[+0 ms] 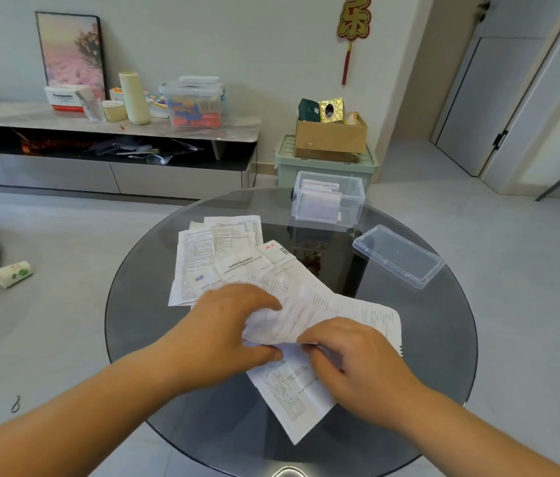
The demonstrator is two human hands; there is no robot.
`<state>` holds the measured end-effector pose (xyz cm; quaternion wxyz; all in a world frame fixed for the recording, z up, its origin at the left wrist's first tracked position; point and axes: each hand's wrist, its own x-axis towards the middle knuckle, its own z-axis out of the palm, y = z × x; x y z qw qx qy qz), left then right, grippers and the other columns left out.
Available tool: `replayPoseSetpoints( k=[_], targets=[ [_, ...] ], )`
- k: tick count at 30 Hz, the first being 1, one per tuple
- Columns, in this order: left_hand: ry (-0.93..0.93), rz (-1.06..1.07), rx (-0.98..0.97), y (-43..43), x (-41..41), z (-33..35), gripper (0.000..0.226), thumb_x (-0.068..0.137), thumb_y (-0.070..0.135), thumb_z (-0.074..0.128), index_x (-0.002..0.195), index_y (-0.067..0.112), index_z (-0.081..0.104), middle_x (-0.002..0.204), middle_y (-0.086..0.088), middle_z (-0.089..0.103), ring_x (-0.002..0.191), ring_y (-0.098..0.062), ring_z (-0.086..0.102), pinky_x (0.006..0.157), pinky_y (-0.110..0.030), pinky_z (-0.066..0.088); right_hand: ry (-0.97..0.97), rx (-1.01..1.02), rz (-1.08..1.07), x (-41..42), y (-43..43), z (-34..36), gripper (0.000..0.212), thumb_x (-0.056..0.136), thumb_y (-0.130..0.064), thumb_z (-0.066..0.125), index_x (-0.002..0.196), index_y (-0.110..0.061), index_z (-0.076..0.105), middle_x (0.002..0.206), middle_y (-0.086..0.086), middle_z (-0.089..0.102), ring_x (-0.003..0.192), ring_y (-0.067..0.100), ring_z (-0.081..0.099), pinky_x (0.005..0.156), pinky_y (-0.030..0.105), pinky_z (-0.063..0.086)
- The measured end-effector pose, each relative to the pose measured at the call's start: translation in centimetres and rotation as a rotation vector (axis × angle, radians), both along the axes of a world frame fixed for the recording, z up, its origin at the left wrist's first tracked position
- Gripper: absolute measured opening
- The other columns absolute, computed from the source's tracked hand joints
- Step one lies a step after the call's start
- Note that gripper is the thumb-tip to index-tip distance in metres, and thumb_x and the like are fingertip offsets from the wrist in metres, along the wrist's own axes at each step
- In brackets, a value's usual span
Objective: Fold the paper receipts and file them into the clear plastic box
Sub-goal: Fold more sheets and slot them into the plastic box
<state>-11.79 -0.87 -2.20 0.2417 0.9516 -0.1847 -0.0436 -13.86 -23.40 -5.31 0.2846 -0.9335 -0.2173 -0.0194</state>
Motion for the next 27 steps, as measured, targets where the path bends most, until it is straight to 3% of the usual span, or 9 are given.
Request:
replayPoseSetpoints(
  k=[3, 6, 8, 11, 14, 16, 19, 22, 27],
  targets=[
    [0.049, -0.108, 0.032, 0.3, -0.2, -0.6, 0.018, 0.087, 0.054, 0.066, 0.102, 0.044, 0.063, 0.105, 0.028, 0.06, 0.097, 0.003, 0.058, 0.079, -0.008, 0.045, 0.075, 0.045, -0.002, -0.4, -1.1, -0.3, 0.018, 0.093, -0.036, 0.051, 0.1, -0.031, 0.068, 0.099, -0.021, 0.065, 0.097, 0.003, 0.057, 0.078, 0.016, 0.048],
    [0.031, -0.086, 0.014, 0.1, 0.0, -1.4, 0.019, 0.091, 0.055, 0.06, 0.094, 0.037, 0.066, 0.094, 0.023, 0.063, 0.091, 0.001, 0.059, 0.075, -0.015, 0.049, 0.094, 0.025, -0.03, -0.5, -1.9, -0.3, 0.006, 0.095, -0.033, 0.056, 0.092, -0.033, 0.062, 0.092, -0.019, 0.058, 0.094, 0.004, 0.053, 0.076, 0.019, 0.046],
    [0.028, -0.047, -0.025, -0.5, 0.4, -1.7, 0.022, 0.091, 0.054, 0.06, 0.094, 0.033, 0.066, 0.092, 0.019, 0.064, 0.086, -0.002, 0.061, 0.076, -0.023, 0.054, 0.093, 0.017, -0.093, -0.4, -2.0, -0.2, 0.009, 0.096, -0.035, 0.057, 0.087, -0.038, 0.057, 0.091, -0.02, 0.055, 0.093, 0.003, 0.05, 0.076, 0.019, 0.041],
    [0.021, 0.052, -0.053, -1.2, 1.1, -2.3, 0.028, 0.086, 0.058, 0.066, 0.093, 0.031, 0.06, 0.092, 0.014, 0.064, 0.083, -0.007, 0.062, 0.073, -0.03, 0.057, 0.152, 0.014, -0.228, 0.1, -1.5, 0.1, 0.015, 0.092, -0.05, 0.06, 0.098, -0.038, 0.054, 0.099, -0.02, 0.054, 0.098, 0.005, 0.047, 0.083, 0.025, 0.046],
    [-0.041, 0.127, 0.026, -2.2, 1.6, -3.1, 0.04, 0.078, 0.067, 0.067, 0.097, 0.036, 0.049, 0.096, 0.014, 0.057, 0.088, -0.008, 0.055, 0.079, -0.031, 0.052, 0.19, -0.022, -0.34, 0.6, -0.6, 0.1, 0.05, 0.085, -0.059, 0.066, 0.125, -0.045, 0.039, 0.106, -0.022, 0.05, 0.107, 0.008, 0.043, 0.099, 0.035, 0.045],
    [-0.091, 0.164, 0.084, -2.8, 1.7, -3.5, 0.052, 0.076, 0.071, 0.065, 0.112, 0.039, 0.045, 0.103, 0.017, 0.05, 0.097, -0.008, 0.047, 0.09, -0.031, 0.043, 0.182, -0.083, -0.366, 1.1, 0.0, -0.1, 0.067, 0.083, -0.062, 0.065, 0.136, -0.045, 0.028, 0.114, -0.022, 0.047, 0.113, 0.007, 0.04, 0.108, 0.038, 0.036],
    [-0.084, 0.204, 0.148, -3.0, 1.8, -3.9, 0.069, 0.075, 0.077, 0.059, 0.129, 0.041, 0.036, 0.118, 0.019, 0.042, 0.116, -0.012, 0.035, 0.103, -0.036, 0.03, 0.154, -0.168, -0.364, 1.5, 0.4, -0.4, 0.074, 0.081, -0.073, 0.057, 0.141, -0.045, 0.024, 0.131, -0.019, 0.04, 0.124, 0.01, 0.034, 0.11, 0.039, 0.024],
    [-0.051, 0.199, 0.21, -2.4, 1.8, -4.2, 0.078, 0.075, 0.082, 0.052, 0.139, 0.044, 0.029, 0.13, 0.014, 0.037, 0.124, -0.015, 0.029, 0.108, -0.039, 0.026, 0.153, -0.256, -0.338, 1.6, 0.4, -0.3, 0.073, 0.08, -0.08, 0.049, 0.141, -0.046, 0.026, 0.128, -0.017, 0.036, 0.123, 0.011, 0.03, 0.106, 0.039, 0.023],
    [0.041, 0.12, 0.251, -1.6, 2.3, -3.4, 0.082, 0.078, 0.079, 0.055, 0.146, 0.048, 0.023, 0.135, 0.012, 0.033, 0.131, -0.016, 0.026, 0.112, -0.04, 0.021, 0.256, -0.238, -0.35, 2.4, -0.4, 0.4, 0.075, 0.082, -0.069, 0.062, 0.144, -0.049, 0.025, 0.131, -0.013, 0.037, 0.13, 0.016, 0.028, 0.11, 0.043, 0.022]
  ],
)
